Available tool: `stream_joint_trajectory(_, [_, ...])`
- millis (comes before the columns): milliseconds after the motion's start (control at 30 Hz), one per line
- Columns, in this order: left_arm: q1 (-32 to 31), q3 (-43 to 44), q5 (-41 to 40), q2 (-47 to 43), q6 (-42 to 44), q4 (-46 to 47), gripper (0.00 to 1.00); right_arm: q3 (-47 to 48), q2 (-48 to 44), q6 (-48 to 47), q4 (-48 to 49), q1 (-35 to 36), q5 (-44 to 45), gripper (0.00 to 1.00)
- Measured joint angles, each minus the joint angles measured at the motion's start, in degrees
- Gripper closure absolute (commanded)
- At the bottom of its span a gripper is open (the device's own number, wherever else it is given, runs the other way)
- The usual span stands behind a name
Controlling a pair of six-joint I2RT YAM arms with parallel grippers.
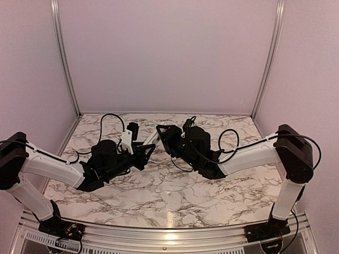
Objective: Unload the batteries from the remote control
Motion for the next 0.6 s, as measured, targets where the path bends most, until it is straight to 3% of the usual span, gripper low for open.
stream_joint_trajectory(133, [-0.09, -0.31, -0.04, 0.0, 0.57, -0.02, 0.95, -0.68, 0.0, 0.37, 0.42, 0.11, 0.02, 0.66])
stream_joint_trajectory(267, [-0.22, -0.42, -0.07, 0.0, 1.03, -0.22, 1.0, -1.31, 0.0, 0.42, 1.09, 0.15, -0.02, 0.33])
stream_joint_trajectory(367, [-0.09, -0.44, -0.72, -0.2, 0.46, -0.72, 1.0, -2.21, -0.02, -0.07, 1.86, 0.28, -0.81, 0.19])
stream_joint_trajectory(533, [0.31, -0.44, -1.53, -1.25, -0.61, -1.07, 1.0, -4.2, -1.53, -2.69, 1.81, 1.38, -2.1, 0.03])
stream_joint_trajectory(600, [0.31, -0.44, -1.51, -1.53, -0.85, -1.16, 1.0, -4.76, -2.86, -4.0, 1.25, 1.44, -2.16, 0.02])
